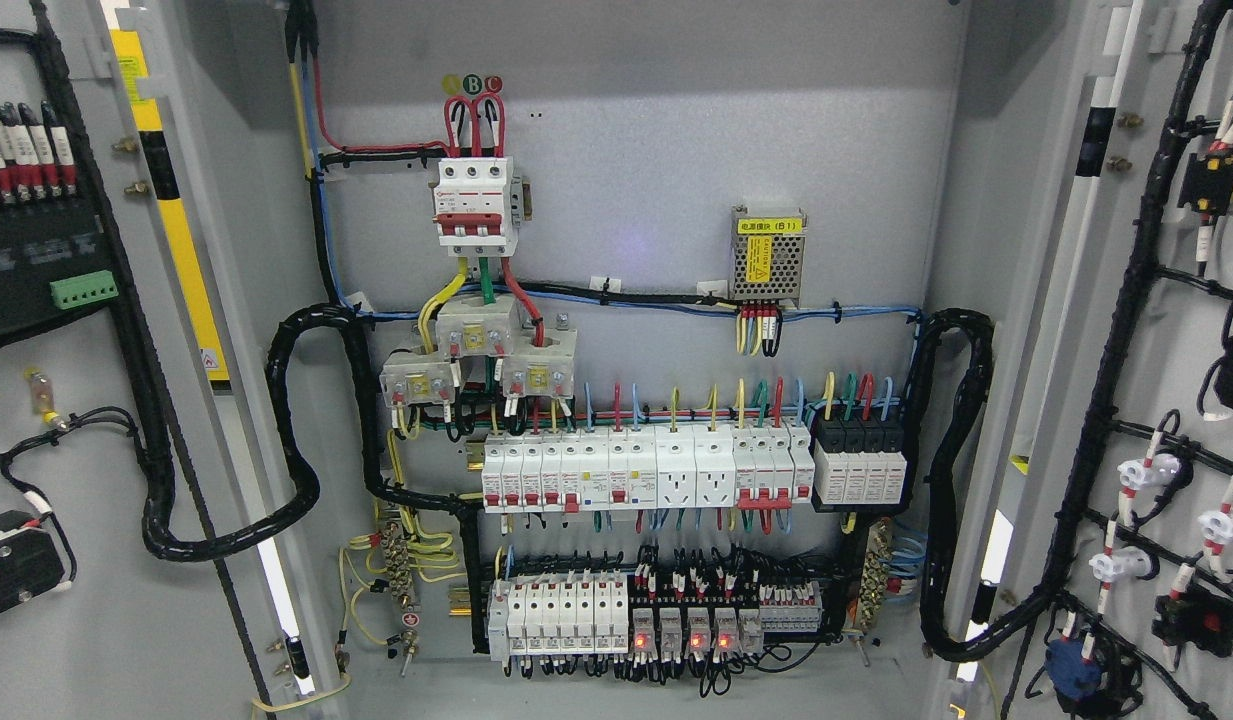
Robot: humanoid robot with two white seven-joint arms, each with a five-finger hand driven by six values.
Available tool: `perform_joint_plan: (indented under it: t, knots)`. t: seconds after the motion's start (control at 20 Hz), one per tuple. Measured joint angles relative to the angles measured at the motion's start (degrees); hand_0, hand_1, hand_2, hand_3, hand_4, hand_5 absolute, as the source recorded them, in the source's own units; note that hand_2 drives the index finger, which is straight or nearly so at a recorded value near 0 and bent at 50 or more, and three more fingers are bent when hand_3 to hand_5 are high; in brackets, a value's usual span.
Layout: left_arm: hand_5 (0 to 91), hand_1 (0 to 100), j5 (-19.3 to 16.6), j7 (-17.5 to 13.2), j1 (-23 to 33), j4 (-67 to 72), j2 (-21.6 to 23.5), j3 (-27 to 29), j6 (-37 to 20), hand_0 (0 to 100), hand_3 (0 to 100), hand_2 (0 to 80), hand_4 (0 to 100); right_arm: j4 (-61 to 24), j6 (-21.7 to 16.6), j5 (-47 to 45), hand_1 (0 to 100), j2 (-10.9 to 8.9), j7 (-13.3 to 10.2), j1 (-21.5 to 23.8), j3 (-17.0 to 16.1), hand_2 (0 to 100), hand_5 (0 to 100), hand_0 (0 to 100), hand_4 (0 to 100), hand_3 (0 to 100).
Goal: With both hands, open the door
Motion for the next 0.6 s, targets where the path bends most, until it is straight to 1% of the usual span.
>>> perform_joint_plan:
  t: [0.25, 0.6]
  knots:
    - [0.0, 0, 0.69, 0.12, -0.49, 2.89, 0.02, -0.75, 0.00, 0, 0, 0.0, 0, 2.67, 0.32, 0.21, 1, 0.91, -0.18, -0.60, -0.18, 0, 0, 22, 0, 0]
    - [0.0, 0, 1.09, -0.14, -0.82, 5.23, -0.07, -1.29, 0.01, 0, 0, 0.0, 0, 4.79, 0.34, 0.25, 1, 1.62, -0.39, -1.00, -0.61, 0, 0, 22, 0, 0]
